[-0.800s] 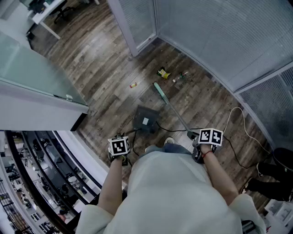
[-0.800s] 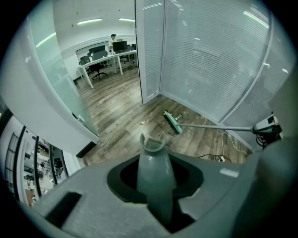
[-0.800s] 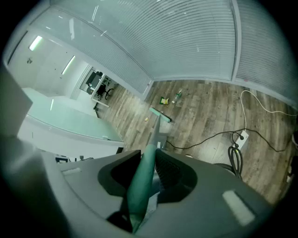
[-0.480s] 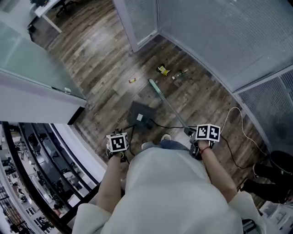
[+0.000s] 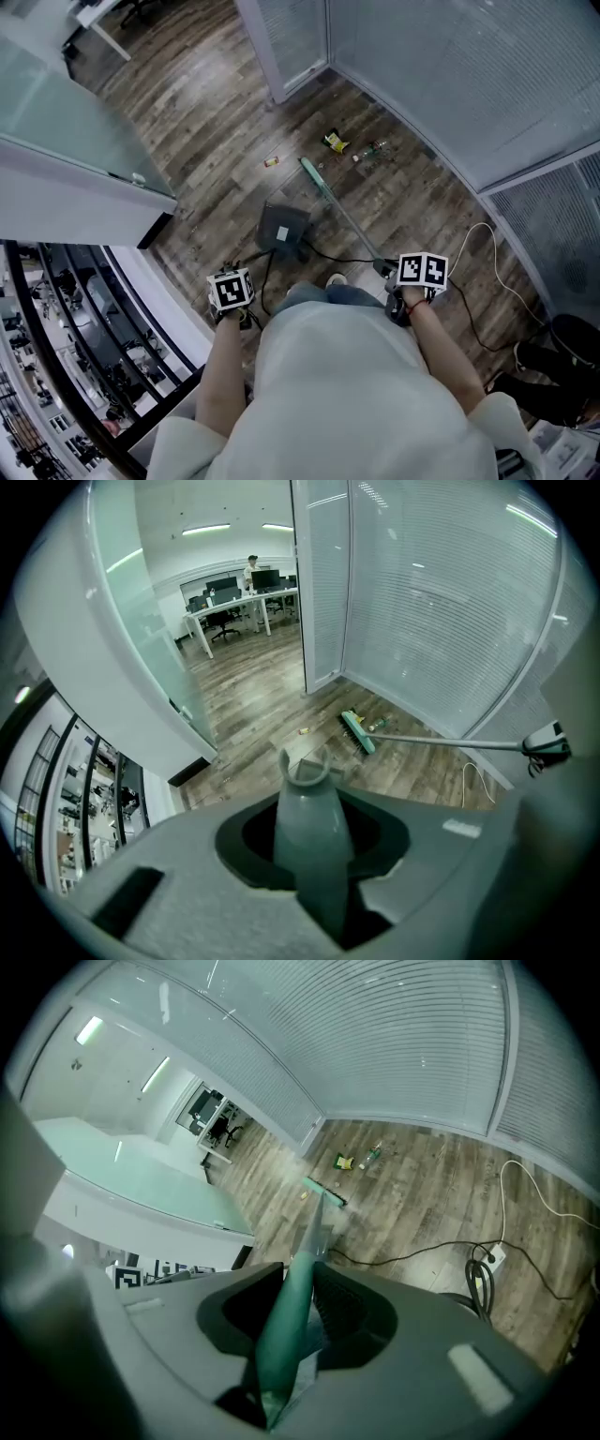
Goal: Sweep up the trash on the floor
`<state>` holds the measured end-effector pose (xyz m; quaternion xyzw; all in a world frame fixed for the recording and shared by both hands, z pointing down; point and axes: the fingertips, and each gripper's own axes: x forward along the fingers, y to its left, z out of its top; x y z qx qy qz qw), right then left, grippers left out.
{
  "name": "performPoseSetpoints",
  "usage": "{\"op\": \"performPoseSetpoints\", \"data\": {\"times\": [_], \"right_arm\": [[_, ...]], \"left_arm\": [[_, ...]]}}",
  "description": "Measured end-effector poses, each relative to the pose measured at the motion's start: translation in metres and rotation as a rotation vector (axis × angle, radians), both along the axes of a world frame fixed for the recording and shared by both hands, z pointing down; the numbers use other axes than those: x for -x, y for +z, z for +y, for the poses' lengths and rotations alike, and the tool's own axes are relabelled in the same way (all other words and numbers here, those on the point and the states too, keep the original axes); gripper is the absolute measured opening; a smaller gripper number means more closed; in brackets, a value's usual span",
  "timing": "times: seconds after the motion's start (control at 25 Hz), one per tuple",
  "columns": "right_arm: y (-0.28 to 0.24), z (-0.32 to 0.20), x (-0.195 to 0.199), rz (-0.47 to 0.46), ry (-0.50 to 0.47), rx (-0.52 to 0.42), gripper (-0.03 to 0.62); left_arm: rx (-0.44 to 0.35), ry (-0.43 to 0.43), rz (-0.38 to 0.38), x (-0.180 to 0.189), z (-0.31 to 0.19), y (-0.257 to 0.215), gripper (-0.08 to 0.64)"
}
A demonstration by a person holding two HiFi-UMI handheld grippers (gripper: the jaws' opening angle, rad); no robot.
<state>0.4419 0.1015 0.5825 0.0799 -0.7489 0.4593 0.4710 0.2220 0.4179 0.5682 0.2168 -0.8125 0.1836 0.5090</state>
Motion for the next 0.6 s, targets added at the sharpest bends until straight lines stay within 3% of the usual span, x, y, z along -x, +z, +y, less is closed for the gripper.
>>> {"op": "performPoseSetpoints", "data": {"times": [0.6], "right_arm": [[-0.009,-0.016,0.031,-0.028,-0.018,-0.007,0.109]], "left_arm": [[-0.002,-0.110,-0.046,0.024,0.009,-0.013,0.092]]}}
